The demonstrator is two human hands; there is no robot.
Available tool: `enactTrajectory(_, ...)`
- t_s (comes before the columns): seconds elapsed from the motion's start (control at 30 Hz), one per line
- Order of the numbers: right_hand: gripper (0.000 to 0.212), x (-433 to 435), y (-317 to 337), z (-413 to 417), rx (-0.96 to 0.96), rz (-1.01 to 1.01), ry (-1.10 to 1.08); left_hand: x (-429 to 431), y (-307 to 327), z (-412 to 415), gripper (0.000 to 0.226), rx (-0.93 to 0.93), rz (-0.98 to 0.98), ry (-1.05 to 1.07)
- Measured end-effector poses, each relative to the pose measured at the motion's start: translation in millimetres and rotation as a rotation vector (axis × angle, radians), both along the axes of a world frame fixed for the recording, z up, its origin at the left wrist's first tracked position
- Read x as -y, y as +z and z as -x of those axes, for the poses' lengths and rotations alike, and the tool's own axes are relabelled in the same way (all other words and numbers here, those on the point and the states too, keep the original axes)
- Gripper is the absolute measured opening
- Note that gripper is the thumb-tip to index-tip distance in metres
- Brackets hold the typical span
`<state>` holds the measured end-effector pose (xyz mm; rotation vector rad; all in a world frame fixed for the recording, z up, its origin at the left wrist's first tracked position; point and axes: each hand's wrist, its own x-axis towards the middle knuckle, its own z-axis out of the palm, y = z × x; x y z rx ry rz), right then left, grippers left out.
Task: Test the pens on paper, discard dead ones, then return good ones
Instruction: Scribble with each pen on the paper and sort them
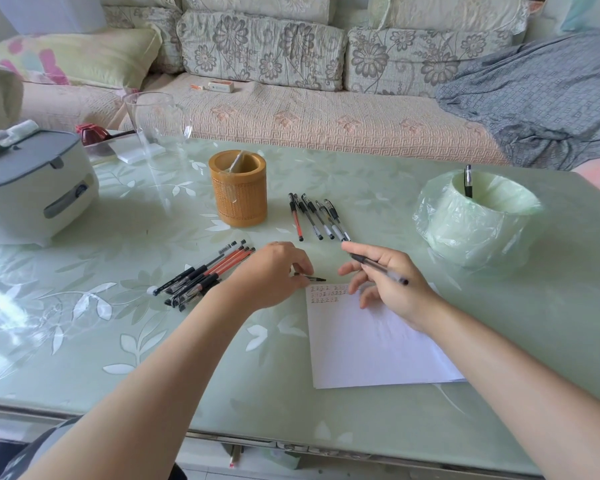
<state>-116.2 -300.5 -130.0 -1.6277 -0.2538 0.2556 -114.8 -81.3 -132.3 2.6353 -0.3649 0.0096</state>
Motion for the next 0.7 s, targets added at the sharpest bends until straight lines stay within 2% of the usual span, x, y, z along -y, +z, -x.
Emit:
enactTrajectory(0.13, 0.038, 0.1, 17.5, -1.2, -0.167, -0.22, 0.001, 1.7, 1.7, 1.0, 0.013, 0.036, 0.0, 0.057)
enactTrajectory(0.2, 0.036, 1.3, 22.2, -3.6, -0.178, -0.211, 0.01, 2.1, 2.6, 1.0, 0.013, 0.046, 0.015, 0.069)
enactTrajectory(0.3, 0.023, 2.6, 21.7, -4.7, 0.007, 0.108, -0.005, 3.0, 3.9, 1.8, 0.012, 0.065, 0.059, 0.072)
enactTrajectory(0.43, 0.033, 1.0, 16.7, -4.4, 0.329, 0.678, -0.048, 3.9, 4.1, 1.7, 0.011, 0.085, 0.104, 0.076)
enactTrajectory(0.5, 0.024, -0.5, 17.9, -1.9, 0.456, 0.878, -0.084, 4.2, 4.4, 1.5, 0.011, 0.089, 0.118, 0.078)
enactTrajectory(0.6, 0.014, -1.9, 15.8, -2.4, 0.633, 0.966, -0.086, 4.3, 4.7, 2.0, 0.011, 0.085, 0.118, 0.066)
enactTrajectory(0.7, 0.014, -1.7, 12.1, -4.0, 0.628, 0.974, -0.083, 3.9, 4.7, 2.8, 0.01, 0.074, 0.114, 0.043)
